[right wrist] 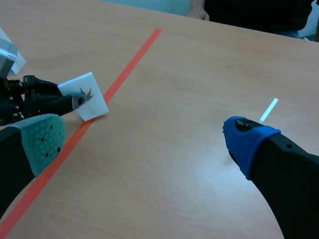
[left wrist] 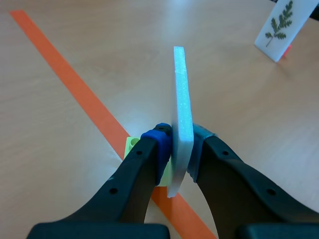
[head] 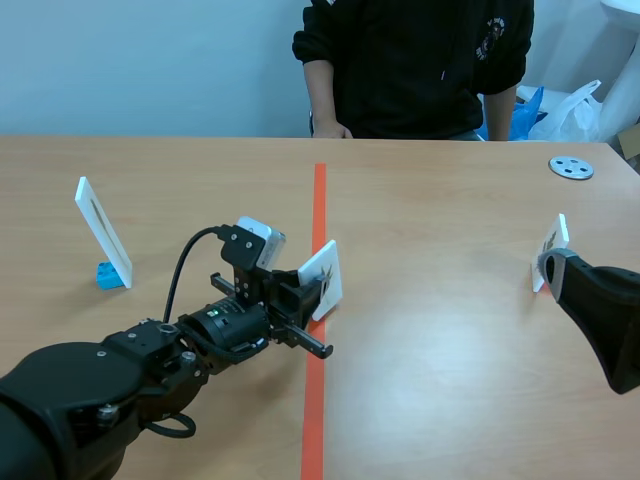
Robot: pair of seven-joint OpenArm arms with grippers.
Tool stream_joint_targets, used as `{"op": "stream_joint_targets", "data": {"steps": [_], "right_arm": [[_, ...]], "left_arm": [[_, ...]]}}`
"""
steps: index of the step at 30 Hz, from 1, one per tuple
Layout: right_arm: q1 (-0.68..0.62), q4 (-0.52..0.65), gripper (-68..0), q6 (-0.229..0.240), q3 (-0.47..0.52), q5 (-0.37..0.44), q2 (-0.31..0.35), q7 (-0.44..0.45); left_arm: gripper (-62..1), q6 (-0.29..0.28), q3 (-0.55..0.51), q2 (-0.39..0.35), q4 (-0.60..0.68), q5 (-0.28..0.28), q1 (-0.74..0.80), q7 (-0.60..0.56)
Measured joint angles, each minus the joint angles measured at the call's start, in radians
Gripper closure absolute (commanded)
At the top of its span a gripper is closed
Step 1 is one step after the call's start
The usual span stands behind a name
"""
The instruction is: Sort the leaf by its shape. The table is split by an orange tape line. A compound leaf with several leaflets goes to the left side, a simple leaf with one blade goes to the right side. Return to the home posture when a red brick is placed on the table.
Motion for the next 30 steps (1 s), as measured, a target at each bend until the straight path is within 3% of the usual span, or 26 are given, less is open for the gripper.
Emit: {"op": "stream_joint_targets", "data": {"steps": [7,11,16,21,30], "right_arm": [[0.000,0.000,-67.9,0.000,0.000,0.000,0.000,0.000],[0.000,0.000,-67.9,0.000,0.000,0.000,0.000,0.000],[0.000,0.000,-67.9,0.000,0.000,0.000,0.000,0.000],[0.000,0.000,-67.9,0.000,0.000,0.000,0.000,0.000],[0.000,0.000,-67.9,0.000,0.000,0.001,0.000,0.001]], "left_arm": [[-5.3,0.016,-0.072,-0.089,0.330,-0.027,0.128,0.183],[-5.3,0.116,-0.183,-0.088,0.422,-0.078,0.215,0.214],[-5.6,0.200,-0.342,-0.082,0.436,-0.100,0.288,0.243],[-5.6,0.220,-0.460,-0.082,0.429,-0.115,0.310,0.243],[-5.5,0.254,-0.487,-0.102,0.406,-0.121,0.305,0.234]]}}
